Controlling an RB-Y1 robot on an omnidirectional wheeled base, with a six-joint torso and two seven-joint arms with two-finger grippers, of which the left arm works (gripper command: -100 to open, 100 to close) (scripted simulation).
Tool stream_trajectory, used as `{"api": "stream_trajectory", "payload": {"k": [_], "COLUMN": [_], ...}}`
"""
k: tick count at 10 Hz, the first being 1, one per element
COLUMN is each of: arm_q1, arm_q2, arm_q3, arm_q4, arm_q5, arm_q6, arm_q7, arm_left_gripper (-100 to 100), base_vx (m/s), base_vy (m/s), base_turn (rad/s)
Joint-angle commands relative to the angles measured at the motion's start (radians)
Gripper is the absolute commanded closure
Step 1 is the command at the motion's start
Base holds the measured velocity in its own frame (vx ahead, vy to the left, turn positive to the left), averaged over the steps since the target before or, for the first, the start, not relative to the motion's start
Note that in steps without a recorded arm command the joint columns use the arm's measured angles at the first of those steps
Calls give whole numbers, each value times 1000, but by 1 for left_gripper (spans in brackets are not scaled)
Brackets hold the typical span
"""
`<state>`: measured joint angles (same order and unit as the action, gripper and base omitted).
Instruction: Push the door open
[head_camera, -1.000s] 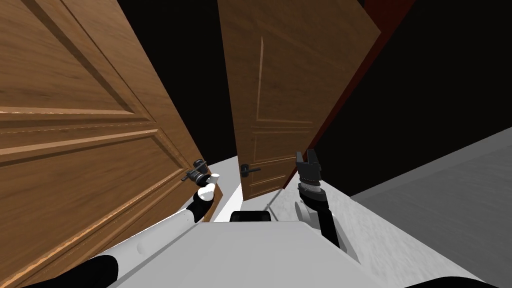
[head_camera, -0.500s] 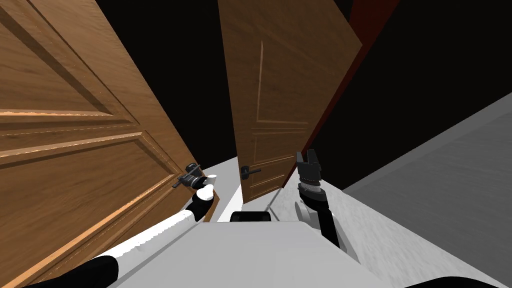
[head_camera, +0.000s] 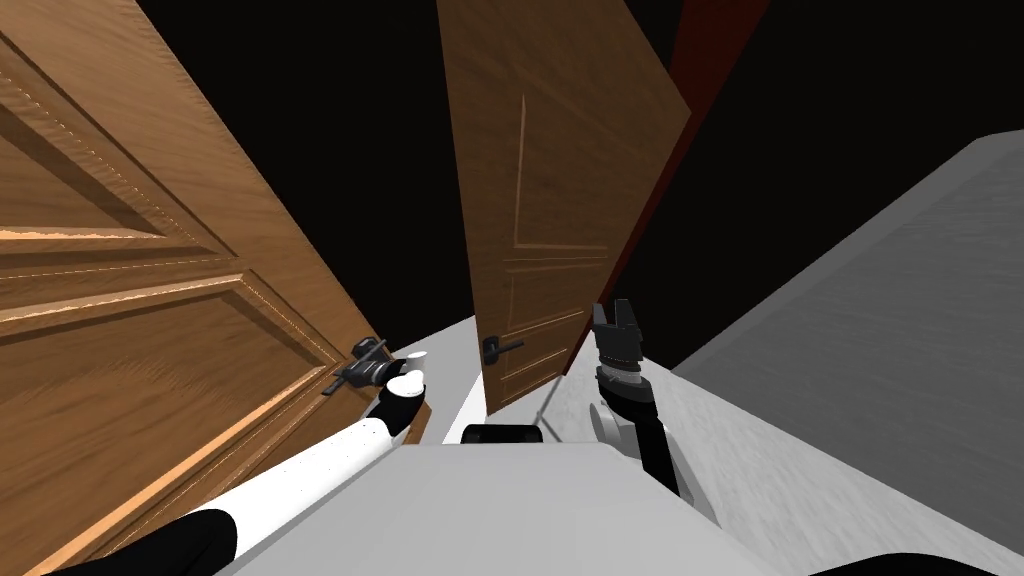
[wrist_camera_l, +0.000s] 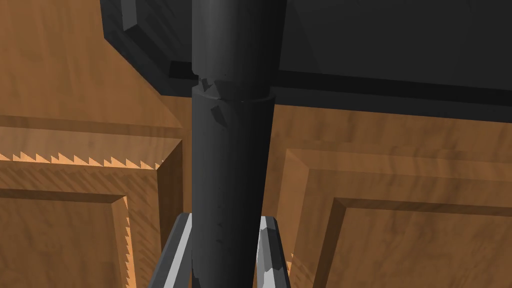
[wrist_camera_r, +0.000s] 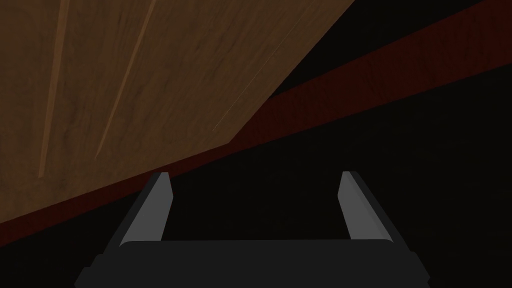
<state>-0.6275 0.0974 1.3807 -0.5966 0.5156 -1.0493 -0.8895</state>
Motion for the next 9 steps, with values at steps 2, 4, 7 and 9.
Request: {"api": "stream_trajectory", "payload": {"k": [2,4,7,9], "arm_q1": [-3,1,2,4], "arm_q2": [-1,18,30,47], "arm_q3": [19,70,101,144], "arm_q4": [-10,-25,-33,-44], "arm_q5": [9,35,50,72], "arm_q6": [-7,-47,-70,-103], "arm_q7": [-15,-35,-44,-59], "arm_left_gripper": [100,100,100,100], "base_vx": [20,-7,-4,-25], "base_vy": [64,157,116,197], "base_turn": [-77,-197,-77,-242]}}
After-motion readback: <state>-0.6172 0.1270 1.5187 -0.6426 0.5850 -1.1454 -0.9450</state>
